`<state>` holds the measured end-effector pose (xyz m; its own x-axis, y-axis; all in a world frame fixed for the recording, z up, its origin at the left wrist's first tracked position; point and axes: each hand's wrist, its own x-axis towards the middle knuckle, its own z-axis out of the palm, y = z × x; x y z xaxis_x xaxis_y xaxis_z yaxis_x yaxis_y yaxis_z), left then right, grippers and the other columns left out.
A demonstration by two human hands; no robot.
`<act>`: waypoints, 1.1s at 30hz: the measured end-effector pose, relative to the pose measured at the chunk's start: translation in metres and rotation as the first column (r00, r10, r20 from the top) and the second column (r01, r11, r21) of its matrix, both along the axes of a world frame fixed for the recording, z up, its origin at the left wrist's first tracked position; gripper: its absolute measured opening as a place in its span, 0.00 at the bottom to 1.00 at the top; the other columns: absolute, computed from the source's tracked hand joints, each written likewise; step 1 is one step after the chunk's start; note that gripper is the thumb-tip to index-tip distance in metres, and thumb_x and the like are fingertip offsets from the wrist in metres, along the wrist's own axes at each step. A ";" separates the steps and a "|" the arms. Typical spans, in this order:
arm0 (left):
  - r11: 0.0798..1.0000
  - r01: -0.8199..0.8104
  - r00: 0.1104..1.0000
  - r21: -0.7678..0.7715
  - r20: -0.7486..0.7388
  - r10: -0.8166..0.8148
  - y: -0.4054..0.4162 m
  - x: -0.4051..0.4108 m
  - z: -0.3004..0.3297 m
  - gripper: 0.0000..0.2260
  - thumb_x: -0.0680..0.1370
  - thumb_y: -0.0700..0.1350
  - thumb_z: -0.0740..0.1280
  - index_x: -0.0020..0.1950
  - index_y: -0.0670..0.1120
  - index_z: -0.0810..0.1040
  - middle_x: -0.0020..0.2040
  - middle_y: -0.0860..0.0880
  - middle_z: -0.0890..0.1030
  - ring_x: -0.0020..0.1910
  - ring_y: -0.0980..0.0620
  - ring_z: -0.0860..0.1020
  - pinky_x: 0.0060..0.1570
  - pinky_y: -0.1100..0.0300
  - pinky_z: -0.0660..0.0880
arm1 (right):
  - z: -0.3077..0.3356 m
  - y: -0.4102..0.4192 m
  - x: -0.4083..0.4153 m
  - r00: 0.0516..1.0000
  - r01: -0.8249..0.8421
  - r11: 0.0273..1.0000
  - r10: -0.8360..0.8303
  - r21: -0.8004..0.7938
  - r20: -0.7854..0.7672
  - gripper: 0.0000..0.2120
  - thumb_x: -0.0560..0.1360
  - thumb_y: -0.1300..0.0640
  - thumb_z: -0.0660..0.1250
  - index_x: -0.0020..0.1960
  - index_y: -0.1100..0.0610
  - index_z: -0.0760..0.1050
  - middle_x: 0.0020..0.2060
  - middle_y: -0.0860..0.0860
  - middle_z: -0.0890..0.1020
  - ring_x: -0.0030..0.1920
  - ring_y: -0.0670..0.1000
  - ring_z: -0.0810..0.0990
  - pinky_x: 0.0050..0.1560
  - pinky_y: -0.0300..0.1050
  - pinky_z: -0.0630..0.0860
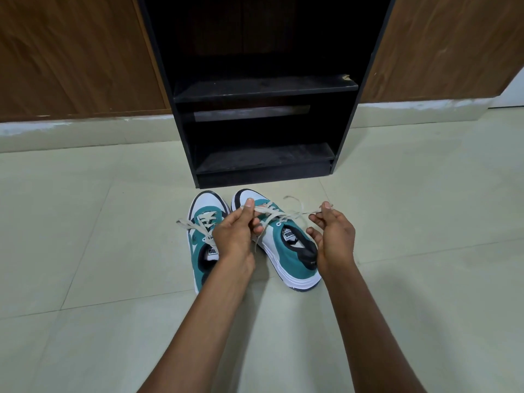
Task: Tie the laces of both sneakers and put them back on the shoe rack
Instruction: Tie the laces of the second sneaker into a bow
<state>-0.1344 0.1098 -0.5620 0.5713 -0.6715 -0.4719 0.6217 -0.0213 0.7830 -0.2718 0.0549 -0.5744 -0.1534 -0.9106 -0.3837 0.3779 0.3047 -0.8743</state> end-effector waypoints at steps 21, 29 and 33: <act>0.932 0.283 0.957 -0.226 0.006 -0.289 0.011 -0.008 0.024 0.12 0.86 0.50 0.56 0.47 0.49 0.74 0.50 0.46 0.88 0.44 0.50 0.84 0.42 0.56 0.79 | 0.016 -0.007 0.008 0.882 -0.219 0.975 0.211 -0.029 0.421 0.09 0.86 0.60 0.55 0.52 0.61 0.71 0.43 0.60 0.87 0.41 0.56 0.88 0.45 0.51 0.84; 0.946 0.220 0.965 -0.238 -0.092 -0.247 0.019 -0.006 0.003 0.12 0.85 0.46 0.59 0.43 0.45 0.73 0.25 0.51 0.63 0.23 0.57 0.65 0.17 0.68 0.57 | 0.003 -0.037 0.016 0.866 -0.387 0.921 0.345 0.049 0.361 0.12 0.85 0.58 0.54 0.45 0.57 0.71 0.24 0.49 0.71 0.22 0.46 0.67 0.24 0.37 0.64; 0.962 0.218 0.975 -0.164 -0.009 -0.222 0.019 -0.012 0.006 0.14 0.85 0.45 0.59 0.42 0.44 0.74 0.24 0.52 0.60 0.21 0.58 0.59 0.18 0.67 0.53 | 0.000 -0.051 0.024 0.886 -0.418 0.905 0.385 0.085 0.257 0.11 0.84 0.60 0.55 0.46 0.61 0.73 0.22 0.48 0.66 0.20 0.45 0.61 0.21 0.37 0.58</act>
